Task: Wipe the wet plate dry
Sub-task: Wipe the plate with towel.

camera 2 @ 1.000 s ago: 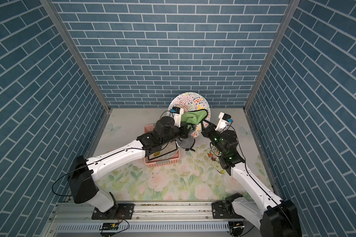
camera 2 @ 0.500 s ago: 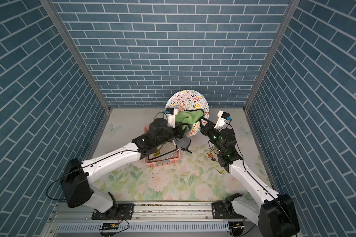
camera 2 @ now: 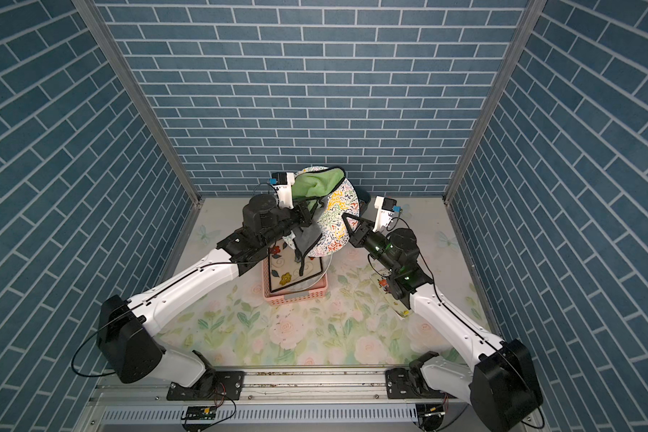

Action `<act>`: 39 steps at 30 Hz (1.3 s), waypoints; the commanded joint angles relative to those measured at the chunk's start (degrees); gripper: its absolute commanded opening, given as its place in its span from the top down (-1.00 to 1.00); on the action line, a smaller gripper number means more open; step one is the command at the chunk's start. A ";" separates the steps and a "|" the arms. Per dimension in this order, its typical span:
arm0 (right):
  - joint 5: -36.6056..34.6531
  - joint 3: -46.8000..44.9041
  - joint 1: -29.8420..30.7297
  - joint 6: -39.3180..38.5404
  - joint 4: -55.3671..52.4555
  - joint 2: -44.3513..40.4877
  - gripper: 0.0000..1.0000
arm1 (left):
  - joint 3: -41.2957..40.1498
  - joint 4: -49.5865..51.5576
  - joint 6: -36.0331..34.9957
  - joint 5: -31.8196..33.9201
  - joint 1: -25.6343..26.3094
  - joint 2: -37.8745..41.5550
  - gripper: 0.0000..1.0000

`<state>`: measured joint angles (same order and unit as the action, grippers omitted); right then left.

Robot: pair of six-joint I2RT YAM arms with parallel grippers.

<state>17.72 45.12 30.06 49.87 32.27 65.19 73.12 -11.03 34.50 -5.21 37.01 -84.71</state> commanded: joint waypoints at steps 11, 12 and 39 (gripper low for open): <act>15.39 8.48 8.24 -6.96 14.21 0.65 1.00 | 9.78 9.16 -3.43 -2.56 2.35 -6.67 1.00; 13.27 8.23 7.69 -7.39 13.78 -0.27 1.00 | 9.87 9.88 -3.39 -1.19 2.13 -6.45 1.00; 3.93 4.15 -7.06 15.70 28.21 1.02 1.00 | -2.59 19.26 -7.77 -9.37 9.62 -9.89 1.00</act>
<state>17.67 45.89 21.41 53.93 37.65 68.01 74.43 -5.78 26.20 -14.46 46.81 -90.43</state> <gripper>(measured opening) 0.094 0.110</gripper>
